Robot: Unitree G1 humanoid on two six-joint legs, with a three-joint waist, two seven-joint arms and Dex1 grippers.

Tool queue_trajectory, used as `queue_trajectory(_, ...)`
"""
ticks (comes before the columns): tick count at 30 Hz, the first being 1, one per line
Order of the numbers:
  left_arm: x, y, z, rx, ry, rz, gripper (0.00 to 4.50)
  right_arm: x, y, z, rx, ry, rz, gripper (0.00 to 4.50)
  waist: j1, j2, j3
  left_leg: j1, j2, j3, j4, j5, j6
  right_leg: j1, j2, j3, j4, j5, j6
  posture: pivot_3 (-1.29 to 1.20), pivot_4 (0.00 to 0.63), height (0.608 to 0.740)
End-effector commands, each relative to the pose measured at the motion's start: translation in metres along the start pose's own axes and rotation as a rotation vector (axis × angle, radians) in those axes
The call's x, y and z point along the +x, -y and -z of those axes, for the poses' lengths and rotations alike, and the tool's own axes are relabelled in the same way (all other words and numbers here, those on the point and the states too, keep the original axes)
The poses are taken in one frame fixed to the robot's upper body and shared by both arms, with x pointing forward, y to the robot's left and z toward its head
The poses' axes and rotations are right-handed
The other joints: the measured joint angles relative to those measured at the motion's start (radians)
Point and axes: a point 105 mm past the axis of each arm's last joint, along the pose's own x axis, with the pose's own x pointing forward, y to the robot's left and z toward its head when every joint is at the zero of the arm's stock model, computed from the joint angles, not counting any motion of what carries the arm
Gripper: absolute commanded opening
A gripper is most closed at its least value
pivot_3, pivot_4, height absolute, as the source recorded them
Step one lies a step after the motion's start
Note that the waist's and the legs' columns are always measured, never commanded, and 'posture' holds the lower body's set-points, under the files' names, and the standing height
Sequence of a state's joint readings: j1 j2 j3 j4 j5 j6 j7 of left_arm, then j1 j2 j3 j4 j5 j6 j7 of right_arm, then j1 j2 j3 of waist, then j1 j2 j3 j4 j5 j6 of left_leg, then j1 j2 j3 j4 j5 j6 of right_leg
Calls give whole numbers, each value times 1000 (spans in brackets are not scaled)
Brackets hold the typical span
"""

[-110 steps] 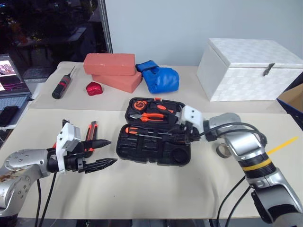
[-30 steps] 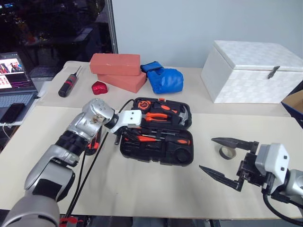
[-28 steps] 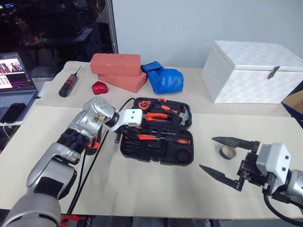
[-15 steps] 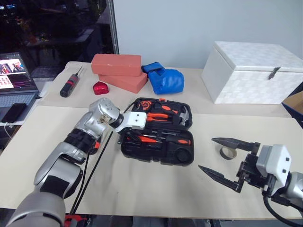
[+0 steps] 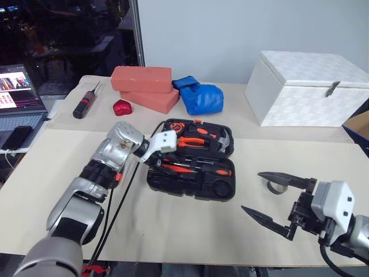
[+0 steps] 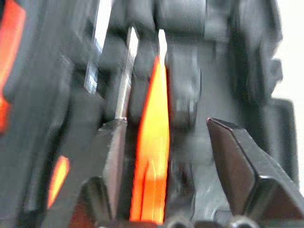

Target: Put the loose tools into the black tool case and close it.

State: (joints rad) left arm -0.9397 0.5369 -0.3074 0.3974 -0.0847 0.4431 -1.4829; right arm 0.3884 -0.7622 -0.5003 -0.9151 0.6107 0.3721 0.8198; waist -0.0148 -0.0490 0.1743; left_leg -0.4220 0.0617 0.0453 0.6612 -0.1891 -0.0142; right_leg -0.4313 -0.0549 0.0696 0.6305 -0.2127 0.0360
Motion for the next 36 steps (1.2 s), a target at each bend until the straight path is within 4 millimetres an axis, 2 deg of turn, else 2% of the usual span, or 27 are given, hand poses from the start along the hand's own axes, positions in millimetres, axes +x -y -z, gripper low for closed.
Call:
queue_trajectory(1,-8,-1,-15,-75,190,-87,1261,-2,2,-10,-42,31,27,4500,0,1,-1,0,0,0,0,0,0,0,0,0,0,0,0,0,150,740)
queue_trajectory(4,0,-4,-7,-105,240,-184,202,-2,4,-10,-42,33,29,4500,1,1,-1,0,0,0,0,0,0,1,0,0,0,0,1,0,150,740)
queue_trajectory(5,4,-5,-2,-119,244,-214,38,-2,4,-10,-43,33,30,4500,1,1,-1,1,0,0,0,0,0,1,0,0,0,0,1,0,150,740)
queue_trajectory(9,28,0,40,-164,115,-272,38,-1,6,-10,-45,33,30,4500,2,1,-1,1,-1,-1,0,0,0,2,0,0,-1,1,2,0,150,740)
queue_trajectory(10,34,0,56,-183,42,-293,38,0,5,-10,-44,30,23,4500,2,1,-1,1,-1,-2,0,0,0,2,0,0,-1,1,2,0,150,740)
queue_trajectory(12,39,2,72,-200,-31,-319,38,0,4,-9,-43,25,14,4500,2,2,-2,3,-1,-2,0,0,0,5,0,0,-1,0,1,0,150,740)
queue_trajectory(13,40,2,72,-208,-29,-329,38,0,4,-9,-42,24,12,4500,2,2,-4,8,-2,-2,0,0,0,9,0,0,-1,0,1,0,150,740)
queue_trajectory(15,30,3,54,-195,56,-356,38,0,3,-10,-42,25,8,4500,0,2,-4,10,-2,-2,0,0,0,10,-1,0,-2,0,1,0,150,740)
queue_trajectory(16,20,2,38,-191,148,-386,38,0,2,-11,-42,27,3,4500,-3,2,-4,10,-2,-2,0,0,0,10,-1,0,-2,0,1,0,150,740)
queue_trajectory(19,-11,2,9,-236,347,-496,38,0,1,-12,-40,40,-11,4500,-10,2,-4,10,-2,-2,0,0,0,9,-2,0,-1,1,-1,0,150,740)
queue_trajectory(21,-35,1,5,-271,411,-631,535,2,2,-12,-41,49,-20,4500,-9,1,-3,8,-1,-2,0,0,0,8,-2,-1,-1,1,-1,0,150,740)
queue_trajectory(22,-50,2,13,-304,400,-744,726,3,2,-11,-38,57,-31,4500,-9,1,-3,8,-1,-2,0,0,0,7,-1,-1,-1,1,-1,0,150,740)
queue_trajectory(23,-63,4,22,-336,385,-841,1152,5,3,-11,-36,63,-42,4500,-11,1,-3,8,-1,-3,0,0,0,7,-1,-1,-1,1,-1,0,150,740)
queue_trajectory(25,-77,9,35,-374,349,-966,1841,6,3,-11,-33,71,-56,4500,-17,2,-4,9,-1,-2,0,0,0,8,-1,0,-2,1,0,0,150,740)
queue_trajectory(27,-88,15,59,-464,273,-1132,2588,8,6,-10,-31,79,-73,4500,-16,2,-4,9,-2,-2,-1,0,0,9,-2,0,-2,1,1,0,150,740)
queue_trajectory(30,-92,22,77,-572,237,-1261,3620,10,9,-10,-35,87,-93,4500,-10,0,-3,8,-3,-3,-1,0,0,8,-2,0,-3,1,1,0,150,740)
queue_trajectory(31,-92,24,81,-599,229,-1290,3807,11,10,-10,-37,88,-99,4500,0,-2,-2,8,-3,-3,-1,0,0,8,-2,0,-3,1,1,0,150,740)
queue_trajectory(32,-90,25,95,-647,181,-1330,4157,11,13,-11,-42,91,-106,4500,4,-3,-1,8,-3,-3,-1,0,0,8,-2,-1,-3,1,1,0,150,740)
queue_trajectory(34,-76,28,115,-732,111,-1317,4157,12,17,-12,-49,94,-116,4500,2,-3,-2,8,-5,-5,-1,-3,-5,9,-3,0,-3,1,1,0,150,740)
queue_trajectory(36,-72,29,126,-751,72,-1335,4157,12,18,-12,-51,94,-123,4500,1,-3,-1,8,-9,-7,-1,-5,-8,10,-5,0,-3,1,1,0,150,740)
